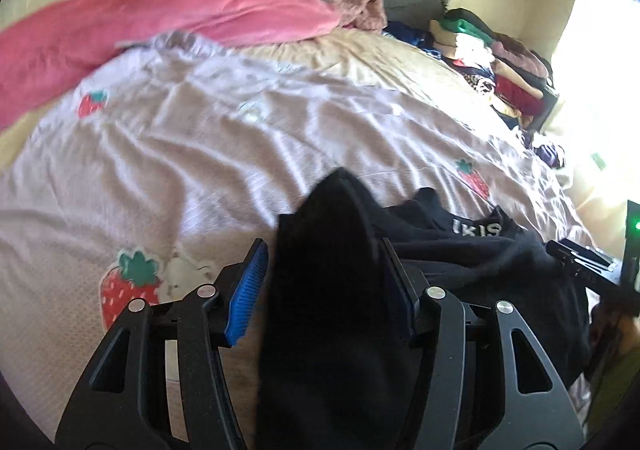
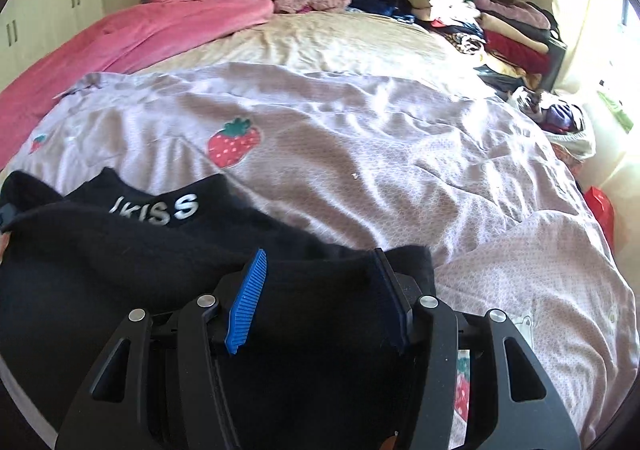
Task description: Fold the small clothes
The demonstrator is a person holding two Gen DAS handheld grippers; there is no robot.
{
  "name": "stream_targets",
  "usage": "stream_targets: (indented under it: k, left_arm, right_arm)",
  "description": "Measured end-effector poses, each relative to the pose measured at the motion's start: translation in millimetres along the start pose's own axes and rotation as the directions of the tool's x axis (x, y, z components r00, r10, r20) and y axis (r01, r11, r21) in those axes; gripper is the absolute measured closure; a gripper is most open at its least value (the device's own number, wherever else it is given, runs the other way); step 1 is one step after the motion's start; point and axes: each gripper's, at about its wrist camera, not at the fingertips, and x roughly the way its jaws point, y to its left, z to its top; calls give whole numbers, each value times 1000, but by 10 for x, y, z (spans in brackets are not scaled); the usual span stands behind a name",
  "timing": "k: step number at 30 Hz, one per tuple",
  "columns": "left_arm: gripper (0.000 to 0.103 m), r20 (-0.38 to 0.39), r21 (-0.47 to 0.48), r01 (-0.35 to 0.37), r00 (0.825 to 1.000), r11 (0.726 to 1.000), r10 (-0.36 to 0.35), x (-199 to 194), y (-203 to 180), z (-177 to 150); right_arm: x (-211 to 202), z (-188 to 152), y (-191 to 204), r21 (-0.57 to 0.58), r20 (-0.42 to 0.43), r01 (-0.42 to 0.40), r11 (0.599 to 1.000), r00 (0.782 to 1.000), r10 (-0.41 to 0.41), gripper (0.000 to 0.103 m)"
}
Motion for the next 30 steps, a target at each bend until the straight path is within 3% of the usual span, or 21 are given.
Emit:
stream_targets:
  k: [5, 11, 18, 25, 30]
  left_arm:
    - [50, 10, -23, 33, 999, 999, -33, -96, 85, 59]
    - [50, 54, -18, 25, 998, 1000, -24, -270, 106, 127]
    - [49, -8, 38, 23, 1000, 999, -23, -260, 152, 119]
    - [48, -102, 12, 59, 993, 998, -57, 61, 156, -28]
    - [48, -119, -5, 46, 992, 999, -46, 185, 153, -100]
  right_arm:
    - [129, 54, -4, 20, -15, 57, 998, 998, -57, 50]
    - [-42, 156, -40, 22, 26, 58, 998, 998, -58, 50]
    - [-390, 32, -267, 68, 77, 21, 997, 997, -26, 39]
    - [-347, -124, -401, 60, 22, 33, 998, 999, -34, 36]
    - [-131, -77, -386, 43, -41, 3, 999, 999, -2, 36]
